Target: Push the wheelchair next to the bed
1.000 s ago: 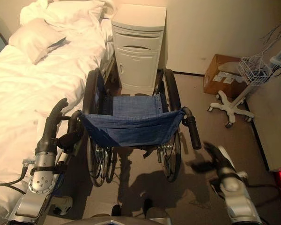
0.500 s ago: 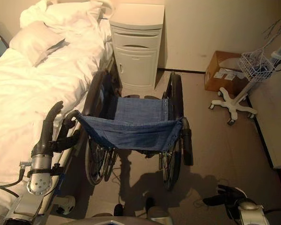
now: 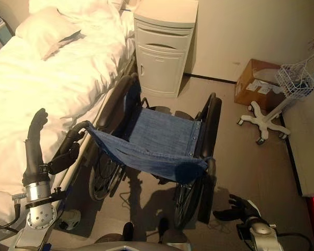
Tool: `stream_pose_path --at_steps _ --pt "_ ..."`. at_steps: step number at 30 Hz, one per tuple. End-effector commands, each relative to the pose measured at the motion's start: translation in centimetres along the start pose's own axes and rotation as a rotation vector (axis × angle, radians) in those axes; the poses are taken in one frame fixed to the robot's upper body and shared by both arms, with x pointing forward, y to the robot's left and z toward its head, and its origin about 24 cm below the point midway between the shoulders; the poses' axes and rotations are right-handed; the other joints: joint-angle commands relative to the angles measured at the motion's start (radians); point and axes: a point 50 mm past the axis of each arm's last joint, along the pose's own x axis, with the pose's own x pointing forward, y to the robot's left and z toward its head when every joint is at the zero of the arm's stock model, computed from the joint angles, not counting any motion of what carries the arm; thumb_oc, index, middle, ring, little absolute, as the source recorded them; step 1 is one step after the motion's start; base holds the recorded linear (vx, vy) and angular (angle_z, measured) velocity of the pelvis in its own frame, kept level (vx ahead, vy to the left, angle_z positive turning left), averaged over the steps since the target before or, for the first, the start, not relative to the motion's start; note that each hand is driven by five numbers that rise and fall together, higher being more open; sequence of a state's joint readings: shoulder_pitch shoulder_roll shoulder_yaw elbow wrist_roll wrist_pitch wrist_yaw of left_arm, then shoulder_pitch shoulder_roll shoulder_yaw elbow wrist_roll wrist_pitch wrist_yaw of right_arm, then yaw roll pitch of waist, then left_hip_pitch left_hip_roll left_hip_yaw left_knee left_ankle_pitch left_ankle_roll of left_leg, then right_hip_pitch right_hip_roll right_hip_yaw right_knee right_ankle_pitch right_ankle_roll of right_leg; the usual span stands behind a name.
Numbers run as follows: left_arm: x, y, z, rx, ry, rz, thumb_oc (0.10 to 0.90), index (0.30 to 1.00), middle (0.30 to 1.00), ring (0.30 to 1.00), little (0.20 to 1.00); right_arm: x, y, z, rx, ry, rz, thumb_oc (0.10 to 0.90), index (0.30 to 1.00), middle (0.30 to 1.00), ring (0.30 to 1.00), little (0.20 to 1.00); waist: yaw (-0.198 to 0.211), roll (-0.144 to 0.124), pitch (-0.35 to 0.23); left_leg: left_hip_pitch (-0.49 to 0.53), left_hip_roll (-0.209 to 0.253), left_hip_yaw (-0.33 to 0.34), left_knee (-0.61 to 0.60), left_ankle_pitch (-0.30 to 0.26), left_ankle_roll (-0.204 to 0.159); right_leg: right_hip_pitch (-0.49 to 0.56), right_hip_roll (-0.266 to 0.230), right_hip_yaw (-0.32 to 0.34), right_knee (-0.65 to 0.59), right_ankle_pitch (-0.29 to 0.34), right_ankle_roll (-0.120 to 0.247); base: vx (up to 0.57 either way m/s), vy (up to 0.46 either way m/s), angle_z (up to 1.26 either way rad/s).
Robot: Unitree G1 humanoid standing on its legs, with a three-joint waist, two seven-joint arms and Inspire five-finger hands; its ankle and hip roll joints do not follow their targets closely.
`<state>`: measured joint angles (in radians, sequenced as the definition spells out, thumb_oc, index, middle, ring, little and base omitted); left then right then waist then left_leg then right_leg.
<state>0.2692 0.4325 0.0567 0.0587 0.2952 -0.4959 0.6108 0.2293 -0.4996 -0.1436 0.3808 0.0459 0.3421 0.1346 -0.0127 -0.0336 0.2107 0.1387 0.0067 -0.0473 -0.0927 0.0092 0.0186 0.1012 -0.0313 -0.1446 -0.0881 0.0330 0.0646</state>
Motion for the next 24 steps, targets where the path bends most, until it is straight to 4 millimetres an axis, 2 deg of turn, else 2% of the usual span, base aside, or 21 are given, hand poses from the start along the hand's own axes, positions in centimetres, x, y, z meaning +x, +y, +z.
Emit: stream_pose_path --at_steps 1,3,7,13,16,19,24 --pt "3.7 5.1 1.0 0.115 -0.143 0.195 0.800 0.900 0.900 0.900 0.900 -0.6 -2.5 4.8 -0.063 -0.216 -0.123 0.800 0.900 0.900 0.900 0.900 0.031 -0.026 -0.032 -0.015 -0.028 0.071 0.045 -0.066 0.020 -0.036 -0.021 0.008 0.152 -0.079 0.023 -0.01 0.010 0.05" --pt "3.8 5.1 1.3 0.082 -0.151 0.168 0.800 0.900 0.900 0.900 0.900 -0.9 -2.3 5.4 -0.067 -0.255 -0.120 0.800 0.900 0.900 0.900 0.900 0.029 -0.020 -0.034 -0.014 -0.028 0.071 0.044 -0.066 0.021 -0.037 -0.023 0.007 0.153 -0.080 0.025 0.00 0.000 0.00" --pt "3.2 4.5 3.1 -0.055 -0.264 0.101 0.800 0.900 0.900 0.900 0.900 -1.2 -0.8 5.9 -0.069 -0.325 -0.103 0.800 0.900 0.900 0.900 0.900 0.026 -0.014 -0.037 -0.019 -0.029 0.074 0.048 -0.067 0.022 -0.043 -0.025 0.013 0.155 -0.079 0.026 0.00 0.005 0.01" --pt "2.7 2.5 4.9 -0.354 -0.324 -0.179 0.800 0.900 0.900 0.900 0.900 -1.2 0.4 6.5 -0.066 -0.376 -0.101 0.800 0.900 0.900 0.900 0.900 0.031 -0.011 -0.034 -0.018 -0.026 0.078 0.046 -0.068 0.025 -0.046 -0.026 0.014 0.155 -0.075 0.028 0.00 0.000 0.00" --pt "2.7 1.4 5.1 -0.492 -0.297 -0.375 0.800 0.900 0.900 0.900 0.900 -1.2 0.4 7.2 -0.080 -0.392 -0.105 0.800 0.900 0.900 0.900 0.900 0.033 -0.006 -0.035 -0.018 -0.024 0.083 0.045 -0.069 0.026 -0.048 -0.028 0.014 0.156 -0.073 0.031 -0.01 0.007 0.01" --pt "2.7 0.0 4.7 -0.701 -0.183 -0.567 0.800 0.900 0.900 0.900 0.900 -1.1 0.1 7.9 -0.098 -0.403 -0.115 0.800 0.900 0.900 0.900 0.900 0.033 0.001 -0.034 -0.017 -0.022 0.087 0.045 -0.068 0.027 -0.049 -0.030 0.014 0.155 -0.069 0.035 -0.03 0.023 0.08" --pt "1.3 -3.0 4.7 -1.046 -0.049 -0.806 0.800 0.900 0.900 0.900 0.900 -0.7 0.3 8.5 -0.120 -0.406 -0.116 0.800 0.900 0.900 0.900 0.900 0.029 0.012 -0.038 -0.014 -0.021 0.093 0.044 -0.068 0.030 -0.046 -0.034 0.013 0.149 -0.063 0.041 -0.02 0.023 0.08"
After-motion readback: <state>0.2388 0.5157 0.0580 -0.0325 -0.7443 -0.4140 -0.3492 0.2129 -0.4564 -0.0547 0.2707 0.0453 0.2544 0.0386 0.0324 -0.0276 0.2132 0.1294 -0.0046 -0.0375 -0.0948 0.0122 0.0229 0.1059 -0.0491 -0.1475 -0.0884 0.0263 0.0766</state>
